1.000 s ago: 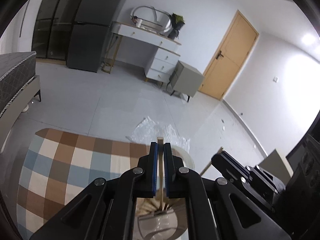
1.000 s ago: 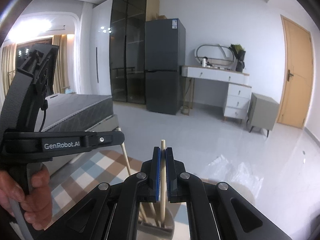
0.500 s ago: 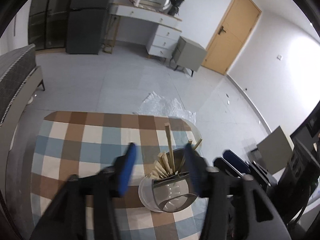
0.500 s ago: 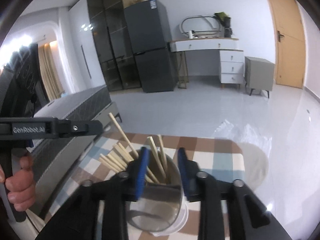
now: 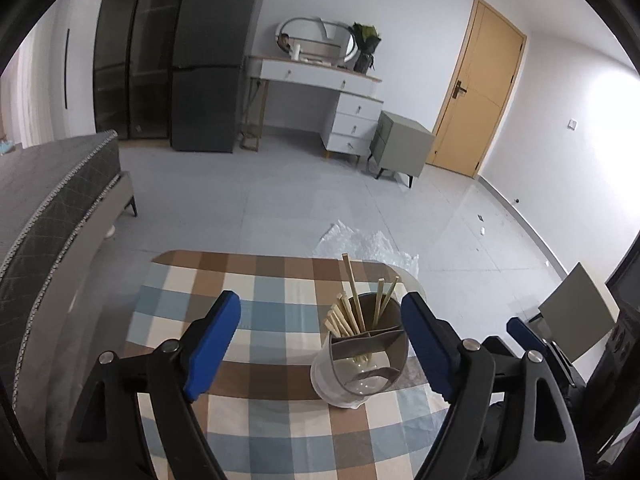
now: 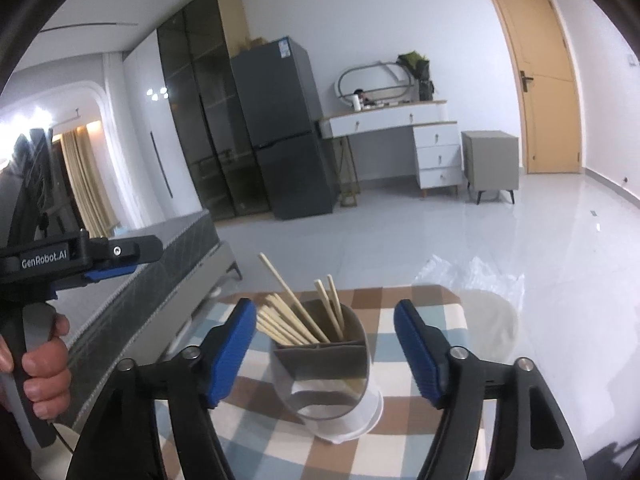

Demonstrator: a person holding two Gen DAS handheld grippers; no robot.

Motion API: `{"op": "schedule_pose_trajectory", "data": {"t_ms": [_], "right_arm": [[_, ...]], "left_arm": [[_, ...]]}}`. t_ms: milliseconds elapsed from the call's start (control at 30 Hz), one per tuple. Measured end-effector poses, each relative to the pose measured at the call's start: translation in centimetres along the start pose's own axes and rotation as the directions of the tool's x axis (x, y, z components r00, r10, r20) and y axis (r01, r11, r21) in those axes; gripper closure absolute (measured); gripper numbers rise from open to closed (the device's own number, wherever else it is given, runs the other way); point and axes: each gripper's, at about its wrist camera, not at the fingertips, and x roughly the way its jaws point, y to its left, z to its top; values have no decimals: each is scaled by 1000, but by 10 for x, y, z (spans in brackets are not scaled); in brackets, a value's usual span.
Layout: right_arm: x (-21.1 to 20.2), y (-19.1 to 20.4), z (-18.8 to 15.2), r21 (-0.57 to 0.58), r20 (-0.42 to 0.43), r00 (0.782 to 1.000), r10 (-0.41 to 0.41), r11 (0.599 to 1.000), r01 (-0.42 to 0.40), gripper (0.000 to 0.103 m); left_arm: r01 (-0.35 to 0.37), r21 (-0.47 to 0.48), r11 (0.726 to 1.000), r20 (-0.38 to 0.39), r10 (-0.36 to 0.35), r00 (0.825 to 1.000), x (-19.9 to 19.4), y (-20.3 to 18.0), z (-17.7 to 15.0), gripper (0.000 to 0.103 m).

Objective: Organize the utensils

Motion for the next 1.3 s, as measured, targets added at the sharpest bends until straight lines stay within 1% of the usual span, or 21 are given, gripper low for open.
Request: {"op": "schedule_pose_trajectory", "data": {"t_ms": [67,167,267,367,467,600,733,800,933,1067,1200,1267,1300], "right_arm": [[-11,4,2,1,22,1000,-4,1000,4,26],[-28,12,3,5,56,998,-3,1000,2,19],[-45,21,1,-4,87,996,-4,1000,4,17],[-59,28,-1,-14,120,993,-14,1000,16,10],[-72,36,-6,-35,147,989,-30,999,36,3],[-88,40,-23,-28,171,984,-39,999,45,0],[-97,43,-43,-15,176,983,-45,999,48,0],[-97,42,-52,-5,161,986,-37,999,39,0],[-100,48,-65,-20,154,987,-39,999,42,0],[-104,55,-81,-54,190,979,-70,995,81,0],[-112,64,-97,-99,256,963,-82,989,110,0],[-112,65,-103,-118,266,960,-89,985,124,0],[-111,64,-105,-120,262,961,-93,985,128,0]], "left_arm": [[-14,3,1000,19,14,1000,-10,0,-2,21],[-32,15,999,48,31,998,-20,1,-7,18],[-44,25,999,70,42,997,-32,1,-12,16],[-53,24,998,97,50,994,-42,3,-19,15],[-56,26,998,114,53,992,-49,4,-29,13],[-74,32,997,152,68,986,-57,6,-47,11],[-95,17,995,175,90,980,-61,11,-67,8],[-137,19,990,204,130,970,-63,13,-77,7],[-150,36,988,230,138,963,-64,16,-91,6],[-155,34,987,241,143,960,-61,20,-102,5],[-166,35,986,266,151,952,-62,19,-116,5],[-168,36,985,271,152,951,-61,20,-123,5],[-152,33,988,274,138,952,-58,21,-126,5]]}}
